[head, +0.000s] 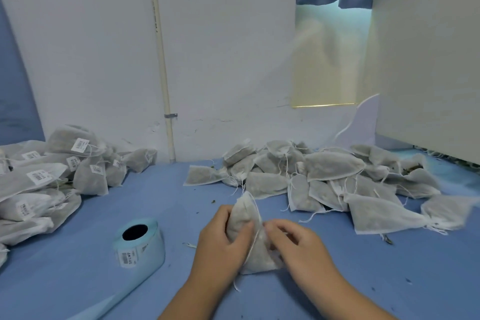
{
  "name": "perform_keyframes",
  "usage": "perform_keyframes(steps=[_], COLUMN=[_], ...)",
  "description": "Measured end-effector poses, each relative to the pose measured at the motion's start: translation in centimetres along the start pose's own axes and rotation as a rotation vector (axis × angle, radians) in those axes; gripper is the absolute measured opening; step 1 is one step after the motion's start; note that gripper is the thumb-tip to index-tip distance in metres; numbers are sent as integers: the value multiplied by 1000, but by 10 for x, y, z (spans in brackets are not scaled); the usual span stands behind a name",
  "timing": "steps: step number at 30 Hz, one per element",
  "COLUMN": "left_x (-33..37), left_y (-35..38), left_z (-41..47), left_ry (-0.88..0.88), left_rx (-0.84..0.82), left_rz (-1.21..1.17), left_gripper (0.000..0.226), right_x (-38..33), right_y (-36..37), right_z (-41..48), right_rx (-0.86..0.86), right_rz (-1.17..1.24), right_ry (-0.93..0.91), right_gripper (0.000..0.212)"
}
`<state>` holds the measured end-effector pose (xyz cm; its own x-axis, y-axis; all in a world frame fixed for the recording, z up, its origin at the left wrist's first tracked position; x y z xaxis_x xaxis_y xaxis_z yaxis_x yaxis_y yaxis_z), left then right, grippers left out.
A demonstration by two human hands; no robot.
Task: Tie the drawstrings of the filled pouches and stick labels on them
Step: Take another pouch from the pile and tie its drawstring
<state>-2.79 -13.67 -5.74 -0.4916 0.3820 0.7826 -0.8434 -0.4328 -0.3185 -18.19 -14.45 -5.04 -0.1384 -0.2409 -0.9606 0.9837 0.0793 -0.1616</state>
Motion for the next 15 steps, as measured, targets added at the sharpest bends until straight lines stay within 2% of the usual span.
perform_keyframes(steps=[2, 6, 12, 15], left_x=[7, 17, 39, 48], left_y=[4, 12, 2, -16], left_z=[-2, -6, -7, -7], left_ry=[51, 178, 213, 202], left_rx=[-10, -24, 22, 23], left_rz=[40, 119, 231, 373], left_gripper=[19, 17, 6, 13], right_x=[-5, -13, -20, -24], right_y=[-3, -13, -30, -29], right_z=[-2, -2, 1, 0], right_rx=[-23, -74, -76, -103], right_rz=[72, 58, 95, 199], right_ry=[-53, -175, -177, -114], right_gripper=[8, 17, 17, 14])
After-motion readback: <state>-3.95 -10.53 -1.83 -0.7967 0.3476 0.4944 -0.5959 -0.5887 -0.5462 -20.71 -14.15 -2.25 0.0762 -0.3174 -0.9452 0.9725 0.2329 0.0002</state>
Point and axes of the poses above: each hand's wrist, its own z-axis towards the middle knuckle, its own y-axis out of the palm, x = y × z, the point moved 2 cm from there along z, towards the middle knuckle, and after that the axes turned 3 degrees about z, right-handed, at the moved point
